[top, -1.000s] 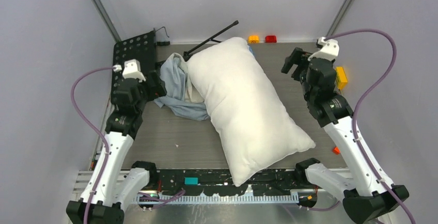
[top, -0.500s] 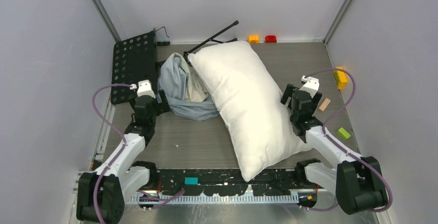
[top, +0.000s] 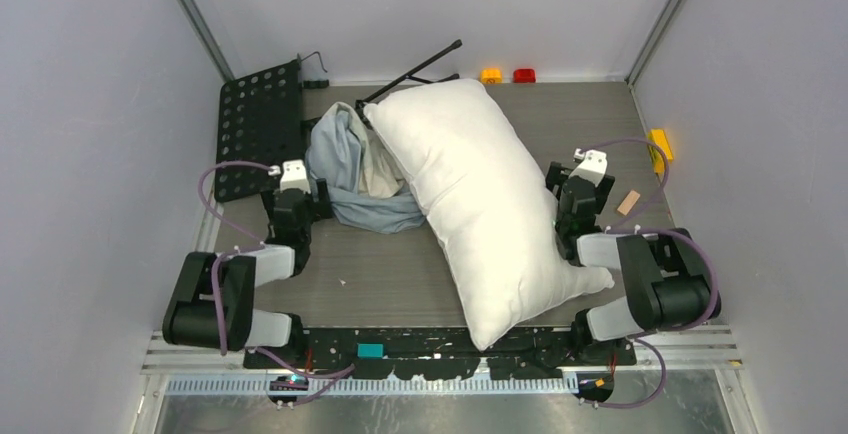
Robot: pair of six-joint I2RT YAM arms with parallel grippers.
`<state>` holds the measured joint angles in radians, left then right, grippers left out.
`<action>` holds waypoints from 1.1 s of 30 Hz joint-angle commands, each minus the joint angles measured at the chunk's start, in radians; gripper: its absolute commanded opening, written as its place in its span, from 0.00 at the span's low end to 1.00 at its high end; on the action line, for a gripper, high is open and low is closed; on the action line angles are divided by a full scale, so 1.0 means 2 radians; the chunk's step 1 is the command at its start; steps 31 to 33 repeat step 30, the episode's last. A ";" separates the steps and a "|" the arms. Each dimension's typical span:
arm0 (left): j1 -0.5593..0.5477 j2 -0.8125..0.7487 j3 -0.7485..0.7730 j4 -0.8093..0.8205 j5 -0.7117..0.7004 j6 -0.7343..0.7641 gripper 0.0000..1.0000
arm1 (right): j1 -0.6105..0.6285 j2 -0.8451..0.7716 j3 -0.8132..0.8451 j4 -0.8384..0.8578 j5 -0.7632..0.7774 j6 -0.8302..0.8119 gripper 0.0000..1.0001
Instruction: Remove the pillowcase from the pillow
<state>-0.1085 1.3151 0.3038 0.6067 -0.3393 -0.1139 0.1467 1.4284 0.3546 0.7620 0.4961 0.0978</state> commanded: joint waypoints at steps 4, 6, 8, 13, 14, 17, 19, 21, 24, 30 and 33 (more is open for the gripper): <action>0.007 0.126 0.007 0.230 0.088 0.065 0.98 | -0.016 0.043 -0.008 0.110 0.002 -0.004 0.91; 0.007 0.108 0.025 0.159 0.082 0.060 1.00 | -0.028 0.040 0.000 0.085 -0.019 0.005 0.87; 0.008 0.117 0.025 0.174 0.077 0.061 1.00 | -0.056 0.068 -0.007 0.122 -0.045 0.030 0.81; 0.008 0.117 0.025 0.174 0.069 0.059 1.00 | -0.060 0.060 -0.006 0.101 -0.035 0.038 0.89; 0.008 0.118 0.024 0.182 0.069 0.059 1.00 | -0.060 0.062 -0.007 0.108 -0.035 0.037 0.92; 0.008 0.115 0.026 0.173 0.070 0.059 1.00 | -0.059 0.061 -0.007 0.105 -0.034 0.036 0.93; 0.008 0.117 0.025 0.177 0.068 0.059 1.00 | -0.059 0.067 -0.011 0.123 -0.034 0.033 0.93; 0.008 0.117 0.025 0.177 0.068 0.059 1.00 | -0.058 0.064 -0.007 0.112 -0.039 0.033 0.93; 0.008 0.117 0.027 0.175 0.068 0.059 1.00 | -0.058 0.065 -0.008 0.117 -0.039 0.032 0.93; 0.008 0.117 0.028 0.173 0.070 0.059 1.00 | -0.058 0.066 -0.008 0.117 -0.039 0.032 0.93; 0.008 0.117 0.028 0.173 0.070 0.059 1.00 | -0.058 0.066 -0.008 0.117 -0.039 0.032 0.93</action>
